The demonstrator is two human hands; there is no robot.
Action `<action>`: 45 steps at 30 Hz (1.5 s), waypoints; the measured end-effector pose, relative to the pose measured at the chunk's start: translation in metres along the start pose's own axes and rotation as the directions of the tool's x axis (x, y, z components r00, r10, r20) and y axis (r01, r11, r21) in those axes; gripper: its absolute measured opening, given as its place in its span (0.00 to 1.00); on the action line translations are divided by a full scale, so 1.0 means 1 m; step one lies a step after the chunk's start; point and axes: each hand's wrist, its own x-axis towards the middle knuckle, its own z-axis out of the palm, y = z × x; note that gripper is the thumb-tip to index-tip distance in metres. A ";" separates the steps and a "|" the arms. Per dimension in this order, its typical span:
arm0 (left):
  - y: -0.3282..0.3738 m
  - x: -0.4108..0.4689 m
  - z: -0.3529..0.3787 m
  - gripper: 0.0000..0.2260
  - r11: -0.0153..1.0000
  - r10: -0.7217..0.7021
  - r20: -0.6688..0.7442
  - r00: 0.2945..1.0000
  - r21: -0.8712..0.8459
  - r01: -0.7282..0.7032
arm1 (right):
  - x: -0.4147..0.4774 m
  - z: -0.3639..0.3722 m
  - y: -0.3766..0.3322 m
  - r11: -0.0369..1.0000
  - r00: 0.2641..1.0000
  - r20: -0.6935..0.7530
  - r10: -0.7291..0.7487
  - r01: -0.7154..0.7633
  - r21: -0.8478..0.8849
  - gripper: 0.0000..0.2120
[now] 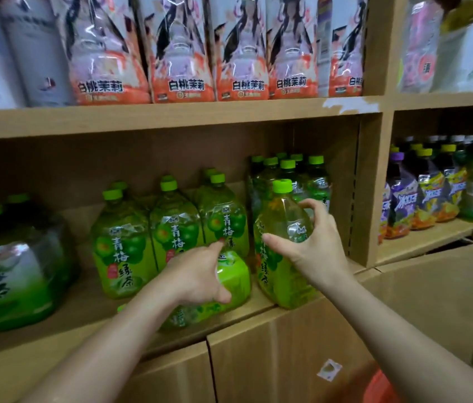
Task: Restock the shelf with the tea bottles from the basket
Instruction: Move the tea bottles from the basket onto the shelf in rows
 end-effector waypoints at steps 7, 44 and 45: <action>0.003 -0.015 0.007 0.35 0.994 0.105 -0.300 0.948 0.065 -0.089 | -0.006 0.023 0.006 0.993 0.975 0.220 0.020 -0.045 0.109 0.45; 0.356 0.000 0.554 0.50 0.671 0.538 0.722 0.434 -0.056 -0.739 | -0.319 -0.267 0.334 0.416 0.522 -0.138 0.841 -0.789 -0.452 0.23; 0.359 0.001 0.559 0.50 0.695 0.513 0.723 0.462 -0.034 -0.718 | -0.320 -0.266 0.336 0.414 0.514 -0.113 0.850 -0.786 -0.459 0.25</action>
